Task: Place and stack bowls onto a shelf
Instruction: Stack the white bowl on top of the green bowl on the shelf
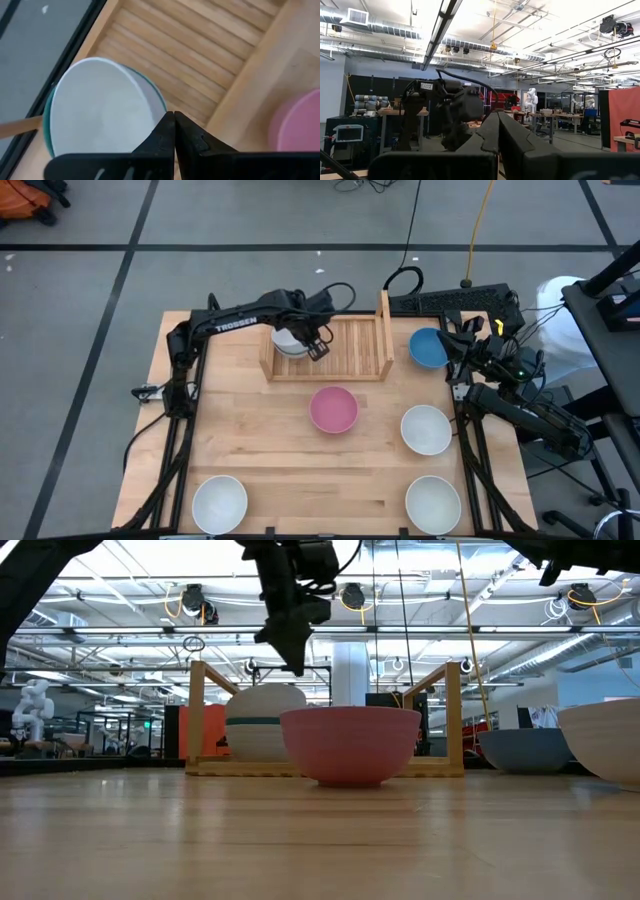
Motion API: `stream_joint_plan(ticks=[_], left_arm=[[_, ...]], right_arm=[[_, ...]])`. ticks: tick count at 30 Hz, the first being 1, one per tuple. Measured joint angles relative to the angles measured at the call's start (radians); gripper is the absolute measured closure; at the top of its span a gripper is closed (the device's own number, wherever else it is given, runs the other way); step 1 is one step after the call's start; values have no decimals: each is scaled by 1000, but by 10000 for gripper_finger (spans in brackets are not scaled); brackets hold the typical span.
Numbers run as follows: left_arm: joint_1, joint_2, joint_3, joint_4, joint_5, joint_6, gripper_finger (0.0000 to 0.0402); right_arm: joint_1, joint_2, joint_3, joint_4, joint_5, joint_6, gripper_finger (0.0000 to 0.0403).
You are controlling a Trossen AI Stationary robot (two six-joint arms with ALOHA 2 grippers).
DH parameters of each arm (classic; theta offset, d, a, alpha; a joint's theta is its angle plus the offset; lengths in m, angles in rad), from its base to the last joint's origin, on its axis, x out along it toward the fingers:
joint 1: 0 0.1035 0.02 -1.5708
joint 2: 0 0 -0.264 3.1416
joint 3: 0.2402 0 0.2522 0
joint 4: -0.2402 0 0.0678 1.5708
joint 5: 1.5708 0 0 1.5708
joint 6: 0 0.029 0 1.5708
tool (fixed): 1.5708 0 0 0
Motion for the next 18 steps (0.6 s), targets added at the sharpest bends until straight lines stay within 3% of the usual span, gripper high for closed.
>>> stream_joint_plan(ticks=[8, 18], left_arm=[[-9, 0, -2, -13, -103, -20, 401], [-27, 47, -3, -47, -108, -22, 401]], right_arm=[[0, 0, 0, 0, 0, 0, 403], [0, 0, 0, 0, 0, 0, 403]])
